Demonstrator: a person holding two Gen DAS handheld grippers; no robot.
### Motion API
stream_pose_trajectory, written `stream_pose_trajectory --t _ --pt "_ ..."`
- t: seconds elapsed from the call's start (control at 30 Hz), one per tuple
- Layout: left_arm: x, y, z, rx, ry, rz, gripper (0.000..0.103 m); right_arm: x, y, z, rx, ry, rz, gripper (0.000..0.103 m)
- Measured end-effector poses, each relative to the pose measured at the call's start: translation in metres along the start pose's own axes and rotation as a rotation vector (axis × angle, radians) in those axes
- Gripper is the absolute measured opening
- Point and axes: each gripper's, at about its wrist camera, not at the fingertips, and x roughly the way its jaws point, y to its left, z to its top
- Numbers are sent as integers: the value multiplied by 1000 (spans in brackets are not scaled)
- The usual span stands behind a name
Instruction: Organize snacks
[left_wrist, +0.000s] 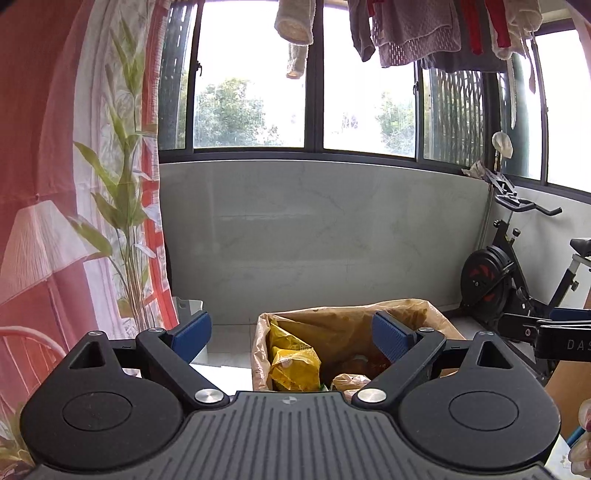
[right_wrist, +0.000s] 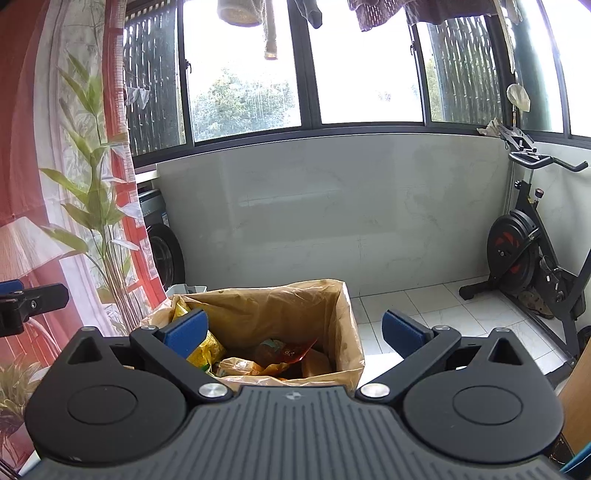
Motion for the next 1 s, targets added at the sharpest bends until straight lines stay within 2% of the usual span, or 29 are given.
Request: stream_pose_trajectory --t 1.0 --pt "-1 9 -10 -32 32 13 95 -12 3 -6 -27 0 -12 103"
